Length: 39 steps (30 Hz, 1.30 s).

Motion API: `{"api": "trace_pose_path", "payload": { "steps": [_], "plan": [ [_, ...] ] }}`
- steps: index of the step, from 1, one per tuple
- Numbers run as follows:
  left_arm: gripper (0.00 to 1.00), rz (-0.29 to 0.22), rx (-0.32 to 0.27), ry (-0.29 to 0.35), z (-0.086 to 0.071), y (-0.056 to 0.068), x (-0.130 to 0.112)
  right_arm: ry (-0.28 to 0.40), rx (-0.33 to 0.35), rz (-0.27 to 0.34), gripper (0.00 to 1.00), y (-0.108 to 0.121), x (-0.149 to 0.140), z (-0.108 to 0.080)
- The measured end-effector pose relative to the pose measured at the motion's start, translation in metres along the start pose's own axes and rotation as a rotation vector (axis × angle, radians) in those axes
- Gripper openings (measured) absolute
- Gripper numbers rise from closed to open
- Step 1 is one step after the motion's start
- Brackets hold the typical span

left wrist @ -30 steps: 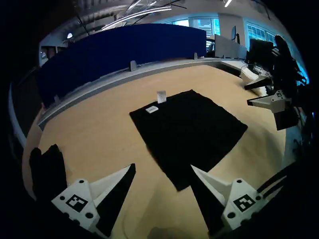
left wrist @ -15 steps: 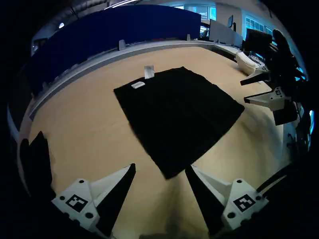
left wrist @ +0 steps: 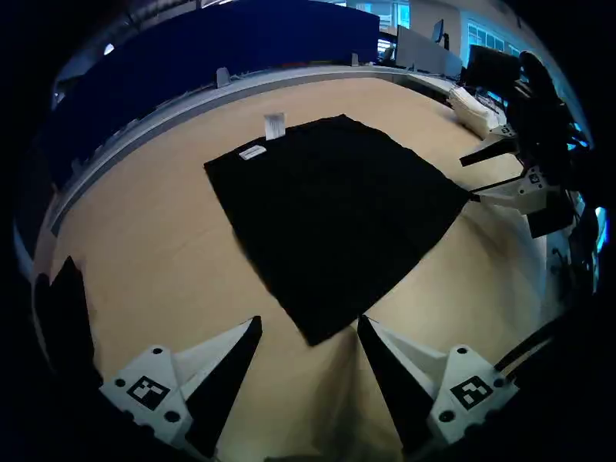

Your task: Fold towel

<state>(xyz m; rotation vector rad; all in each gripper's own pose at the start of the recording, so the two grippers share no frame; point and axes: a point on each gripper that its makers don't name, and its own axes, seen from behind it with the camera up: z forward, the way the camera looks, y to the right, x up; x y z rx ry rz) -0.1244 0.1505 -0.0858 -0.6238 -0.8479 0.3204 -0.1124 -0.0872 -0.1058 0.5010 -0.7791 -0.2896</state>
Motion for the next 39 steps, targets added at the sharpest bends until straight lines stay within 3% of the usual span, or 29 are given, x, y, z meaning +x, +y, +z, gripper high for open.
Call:
{"api": "trace_pose_path", "payload": {
  "steps": [8, 18, 24, 32, 39],
  "plan": [
    [0.91, 0.018, -0.017, -0.013, 0.001, 0.009, -0.001, -0.021, 0.032, 0.011, 0.87, -0.004, -0.009, 0.005],
    [0.75, 0.035, -0.024, -0.013, 0.005, 0.017, -0.001, -0.035, 0.072, -0.015, 0.7, -0.014, -0.013, 0.008],
    [0.64, 0.024, -0.028, -0.015, 0.004, 0.021, -0.002, -0.039, 0.08, -0.015, 0.65, -0.015, -0.014, 0.008],
    [0.62, 0.015, -0.029, -0.018, 0.004, 0.022, -0.002, -0.043, 0.089, -0.014, 0.65, -0.016, -0.016, 0.009],
    [0.59, 0.009, -0.025, -0.019, 0.003, 0.021, -0.004, -0.044, 0.107, -0.001, 0.54, -0.019, -0.017, 0.009]
  ]
}}
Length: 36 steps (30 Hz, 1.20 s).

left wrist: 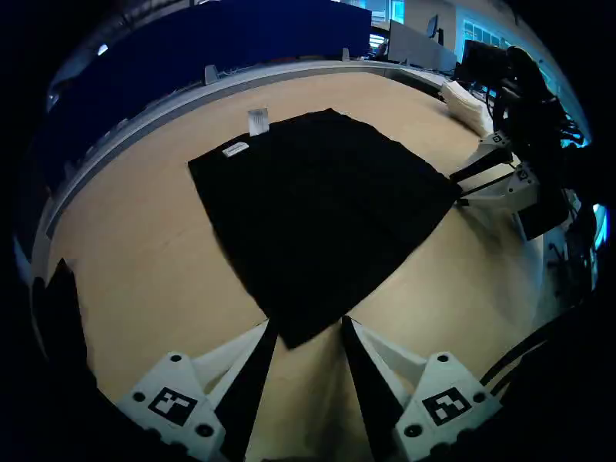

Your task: Fold towel

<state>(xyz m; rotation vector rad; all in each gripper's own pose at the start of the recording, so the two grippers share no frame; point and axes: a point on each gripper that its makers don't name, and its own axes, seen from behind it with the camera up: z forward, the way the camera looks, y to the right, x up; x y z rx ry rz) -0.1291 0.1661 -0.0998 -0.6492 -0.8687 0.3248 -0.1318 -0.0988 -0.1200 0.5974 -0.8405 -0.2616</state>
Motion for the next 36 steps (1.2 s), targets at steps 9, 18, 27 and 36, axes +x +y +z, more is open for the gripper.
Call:
{"api": "trace_pose_path", "payload": {
  "steps": [9, 18, 27, 36],
  "plan": [
    [0.52, -0.02, 0.007, -0.016, -0.0014, -0.0018, 0.0001, -0.002, 0.001, 0.002, 0.4, 0.0037, -0.0003, 0.0004],
    [0.52, -0.025, 0.017, -0.022, -0.0021, -0.0034, -0.0013, 0.0, 0.0, 0.006, 0.35, 0.0044, -0.0012, 0.0002],
    [0.46, -0.031, 0.022, -0.022, -0.0019, -0.0033, -0.0015, -0.004, 0.003, 0.008, 0.21, 0.0067, -0.0018, 0.0],
    [0.18, -0.029, 0.04, -0.03, -0.0001, -0.0085, -0.0016, -0.013, 0.011, 0.007, 0.18, 0.0056, -0.0019, 0.0001]
  ]
}}
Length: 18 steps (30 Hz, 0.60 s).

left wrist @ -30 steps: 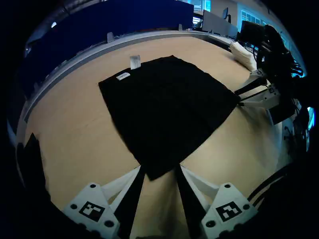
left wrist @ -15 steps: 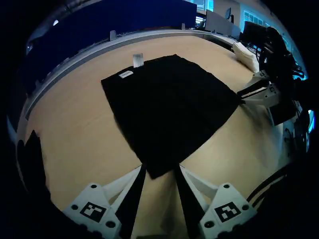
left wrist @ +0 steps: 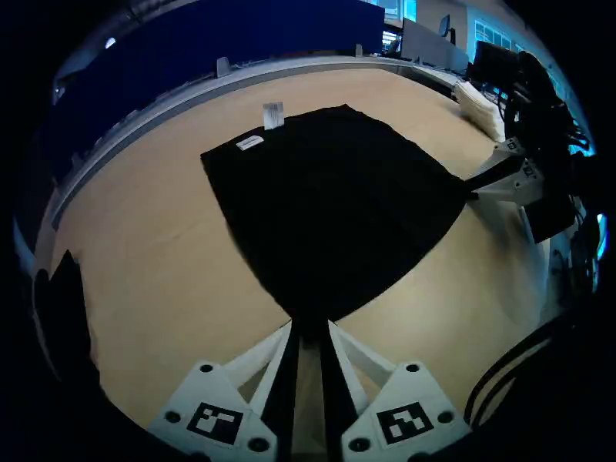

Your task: Fold towel

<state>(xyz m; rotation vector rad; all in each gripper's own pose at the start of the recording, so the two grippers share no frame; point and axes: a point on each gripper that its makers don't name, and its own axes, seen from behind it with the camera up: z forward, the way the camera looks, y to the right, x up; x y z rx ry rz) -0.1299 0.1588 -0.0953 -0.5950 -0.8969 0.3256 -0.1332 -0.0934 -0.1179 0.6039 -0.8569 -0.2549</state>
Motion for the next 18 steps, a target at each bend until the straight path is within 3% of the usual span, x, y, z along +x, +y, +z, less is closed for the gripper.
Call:
{"api": "trace_pose_path", "payload": {
  "steps": [3, 18],
  "plan": [
    [0.12, 0.004, 0.001, -0.001, 0.0008, 0.0009, 0.0006, -0.004, 0.003, 0.001, 0.17, -0.0004, -0.0001, -0.0005],
    [0.1, -0.029, -0.003, -0.001, -0.0057, 0.0056, 0.0041, 0.012, 0.006, 0.005, 0.13, -0.001, 0.0095, -0.0061]
  ]
}}
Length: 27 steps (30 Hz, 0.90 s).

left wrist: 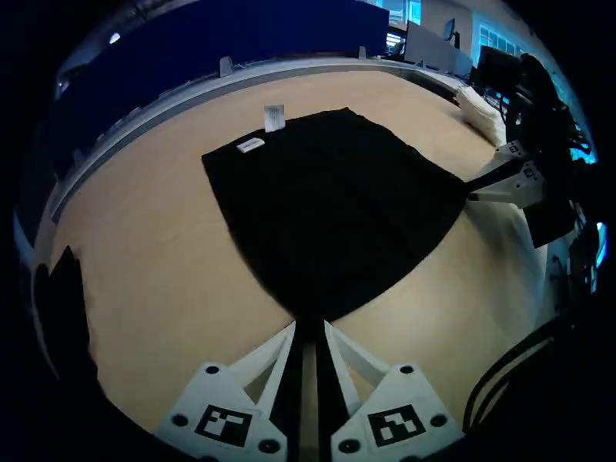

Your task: Fold towel

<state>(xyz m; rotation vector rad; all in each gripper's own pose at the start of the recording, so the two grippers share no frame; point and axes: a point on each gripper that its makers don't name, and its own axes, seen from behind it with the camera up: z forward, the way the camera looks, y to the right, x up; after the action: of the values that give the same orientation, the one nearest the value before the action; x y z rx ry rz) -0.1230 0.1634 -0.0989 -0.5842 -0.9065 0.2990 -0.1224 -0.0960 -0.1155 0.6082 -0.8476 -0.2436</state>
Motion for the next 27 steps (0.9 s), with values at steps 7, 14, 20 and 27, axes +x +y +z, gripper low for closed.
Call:
{"api": "trace_pose_path", "payload": {
  "steps": [7, 14, 20, 27],
  "plan": [
    [0.1, -0.024, 0.005, 0.002, -0.012, 0.003, 0.003, 0.005, -0.001, -0.002, 0.13, 0.0, 0.01, -0.016],
    [0.1, -0.068, 0.013, 0.015, -0.032, 0.004, 0.012, 0.015, -0.008, -0.03, 0.13, -0.003, 0.025, -0.038],
    [0.1, -0.092, 0.02, 0.024, -0.053, 0.007, 0.018, 0.027, -0.011, -0.052, 0.13, -0.006, 0.04, -0.059],
    [0.1, -0.118, 0.025, 0.028, -0.078, 0.014, 0.023, 0.025, -0.005, -0.06, 0.13, -0.012, 0.051, -0.083]
  ]
}}
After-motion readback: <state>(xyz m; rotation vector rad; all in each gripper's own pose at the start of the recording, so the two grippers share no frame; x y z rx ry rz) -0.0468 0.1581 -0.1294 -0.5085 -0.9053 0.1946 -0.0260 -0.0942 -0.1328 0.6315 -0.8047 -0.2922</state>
